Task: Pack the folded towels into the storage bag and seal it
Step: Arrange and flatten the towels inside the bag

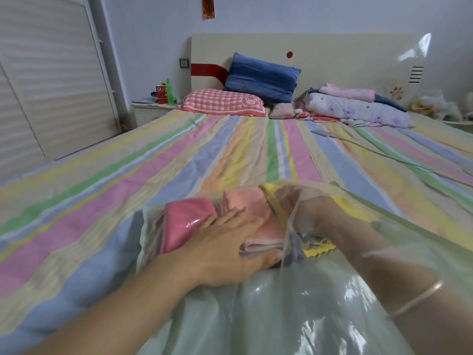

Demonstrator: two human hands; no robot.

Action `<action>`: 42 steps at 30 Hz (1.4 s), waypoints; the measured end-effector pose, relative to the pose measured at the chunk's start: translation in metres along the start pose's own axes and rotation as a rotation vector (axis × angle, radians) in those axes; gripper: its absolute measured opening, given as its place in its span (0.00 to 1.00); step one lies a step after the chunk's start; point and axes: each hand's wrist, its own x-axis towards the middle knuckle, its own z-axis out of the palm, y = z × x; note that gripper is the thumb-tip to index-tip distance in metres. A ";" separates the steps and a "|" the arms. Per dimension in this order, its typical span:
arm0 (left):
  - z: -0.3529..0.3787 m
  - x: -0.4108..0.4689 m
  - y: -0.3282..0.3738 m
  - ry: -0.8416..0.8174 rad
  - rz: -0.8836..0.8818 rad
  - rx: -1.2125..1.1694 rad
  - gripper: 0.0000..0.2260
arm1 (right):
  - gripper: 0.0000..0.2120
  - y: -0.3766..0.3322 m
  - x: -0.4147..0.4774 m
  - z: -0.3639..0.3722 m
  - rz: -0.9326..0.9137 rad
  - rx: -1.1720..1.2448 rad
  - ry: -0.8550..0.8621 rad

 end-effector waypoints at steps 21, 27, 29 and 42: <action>0.023 -0.022 0.006 0.308 0.074 0.164 0.37 | 0.44 0.043 0.014 0.086 -0.194 -0.122 0.108; 0.025 -0.064 0.038 0.361 0.010 -0.048 0.36 | 0.50 0.059 -0.087 0.095 -0.176 0.048 0.217; 0.026 -0.080 0.058 0.330 0.052 -0.043 0.35 | 0.51 0.065 -0.125 0.090 -0.140 0.036 0.166; 0.053 -0.152 0.236 0.153 0.218 -0.178 0.26 | 0.36 0.127 -0.357 0.071 0.108 0.028 0.089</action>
